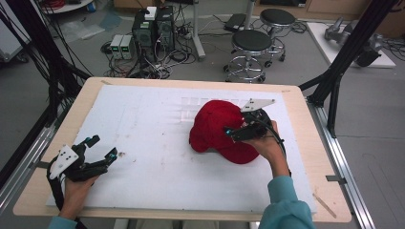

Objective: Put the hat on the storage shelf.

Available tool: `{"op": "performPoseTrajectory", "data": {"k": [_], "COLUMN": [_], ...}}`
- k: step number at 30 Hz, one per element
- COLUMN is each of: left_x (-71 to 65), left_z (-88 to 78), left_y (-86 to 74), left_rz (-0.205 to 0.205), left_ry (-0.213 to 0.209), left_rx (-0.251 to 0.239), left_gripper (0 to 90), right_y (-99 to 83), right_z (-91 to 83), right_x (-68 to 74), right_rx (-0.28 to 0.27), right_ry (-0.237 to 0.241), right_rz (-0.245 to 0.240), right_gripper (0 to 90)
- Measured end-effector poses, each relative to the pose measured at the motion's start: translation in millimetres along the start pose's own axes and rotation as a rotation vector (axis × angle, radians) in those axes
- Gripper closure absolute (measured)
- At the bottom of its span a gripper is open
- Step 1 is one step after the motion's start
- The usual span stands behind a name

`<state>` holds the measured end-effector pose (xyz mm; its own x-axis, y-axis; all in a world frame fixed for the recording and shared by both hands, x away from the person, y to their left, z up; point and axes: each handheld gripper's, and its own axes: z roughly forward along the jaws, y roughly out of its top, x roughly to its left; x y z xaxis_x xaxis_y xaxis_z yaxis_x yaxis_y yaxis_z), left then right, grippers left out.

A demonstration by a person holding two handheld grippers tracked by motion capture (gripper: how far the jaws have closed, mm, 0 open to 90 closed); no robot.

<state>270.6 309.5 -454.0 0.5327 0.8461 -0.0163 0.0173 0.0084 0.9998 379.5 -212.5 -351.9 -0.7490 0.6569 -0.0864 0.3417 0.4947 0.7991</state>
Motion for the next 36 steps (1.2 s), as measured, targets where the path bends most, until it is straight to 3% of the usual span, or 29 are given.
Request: {"op": "performPoseTrajectory", "data": {"k": [2,8,13,21,26,33,36], "left_x": [0.7,0.3,0.3,0.5,0.8,0.8,0.7], "left_z": [-0.2,-0.1,0.0,-0.1,-0.1,-0.2,-0.1], "left_y": [0.0,-0.1,0.0,0.0,0.0,0.0,0.0], "left_rz": [-0.005,-0.002,-0.004,-0.007,-0.008,-0.008,-0.007], "left_ry": [0.001,0.002,0.003,0.004,0.004,0.003,0.004], "left_rx": [0.001,0.0,0.0,0.001,0.001,0.003,0.002], "left_gripper": [16.1,16.2,16.1,16.2,16.2,16.2,16.2], "right_y": [0.0,4.4,4.1,4.5,4.1,5.0,4.6], "right_z": [4.2,10.8,18.9,23.1,27.1,31.2,31.5], "right_x": [-1.3,2.9,5.0,5.7,6.4,8.0,7.5], "right_rx": [0.025,0.034,0.074,0.082,0.114,0.147,0.158], "right_ry": [0.007,0.038,0.031,0.009,-0.011,-0.053,-0.042], "right_rz": [0.006,-0.008,-0.033,-0.042,-0.073,-0.089,-0.084], "right_gripper": [10.3,10.3,10.3,12.3,17.7,34.9,42.0]}}
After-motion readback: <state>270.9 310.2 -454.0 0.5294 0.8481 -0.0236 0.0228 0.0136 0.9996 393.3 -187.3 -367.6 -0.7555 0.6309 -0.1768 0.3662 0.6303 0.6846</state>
